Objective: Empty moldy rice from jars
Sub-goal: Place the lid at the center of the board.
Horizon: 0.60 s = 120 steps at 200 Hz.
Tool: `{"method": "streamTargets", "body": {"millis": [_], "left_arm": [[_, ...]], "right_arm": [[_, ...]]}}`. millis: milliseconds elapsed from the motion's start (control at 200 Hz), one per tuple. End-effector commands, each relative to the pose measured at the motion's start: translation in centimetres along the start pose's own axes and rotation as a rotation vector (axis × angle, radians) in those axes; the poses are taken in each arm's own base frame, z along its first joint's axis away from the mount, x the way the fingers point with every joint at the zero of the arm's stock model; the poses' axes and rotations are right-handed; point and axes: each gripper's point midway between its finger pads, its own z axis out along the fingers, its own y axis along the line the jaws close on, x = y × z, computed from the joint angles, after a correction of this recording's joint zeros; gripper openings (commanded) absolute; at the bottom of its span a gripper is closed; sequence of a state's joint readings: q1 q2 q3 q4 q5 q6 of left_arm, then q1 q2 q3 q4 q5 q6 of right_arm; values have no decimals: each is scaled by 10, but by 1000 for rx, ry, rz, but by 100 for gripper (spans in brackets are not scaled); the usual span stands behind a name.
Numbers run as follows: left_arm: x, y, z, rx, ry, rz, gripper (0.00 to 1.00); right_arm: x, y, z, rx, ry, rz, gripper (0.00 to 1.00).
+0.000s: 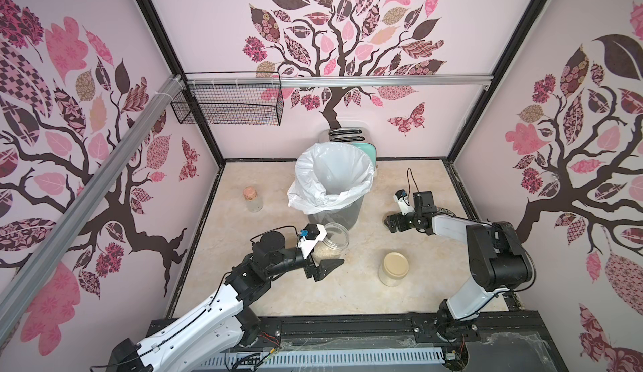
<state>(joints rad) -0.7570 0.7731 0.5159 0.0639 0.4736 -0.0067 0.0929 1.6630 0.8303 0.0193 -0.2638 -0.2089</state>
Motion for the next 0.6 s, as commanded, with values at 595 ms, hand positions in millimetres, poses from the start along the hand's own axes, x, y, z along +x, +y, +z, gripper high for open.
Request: {"method": "streamTargets", "body": {"millis": [595], "left_arm": [[-46,-3,-8,-6,-118,73,49]], "right_arm": [[-118,44,-155,-9,-376,-88,94]]}}
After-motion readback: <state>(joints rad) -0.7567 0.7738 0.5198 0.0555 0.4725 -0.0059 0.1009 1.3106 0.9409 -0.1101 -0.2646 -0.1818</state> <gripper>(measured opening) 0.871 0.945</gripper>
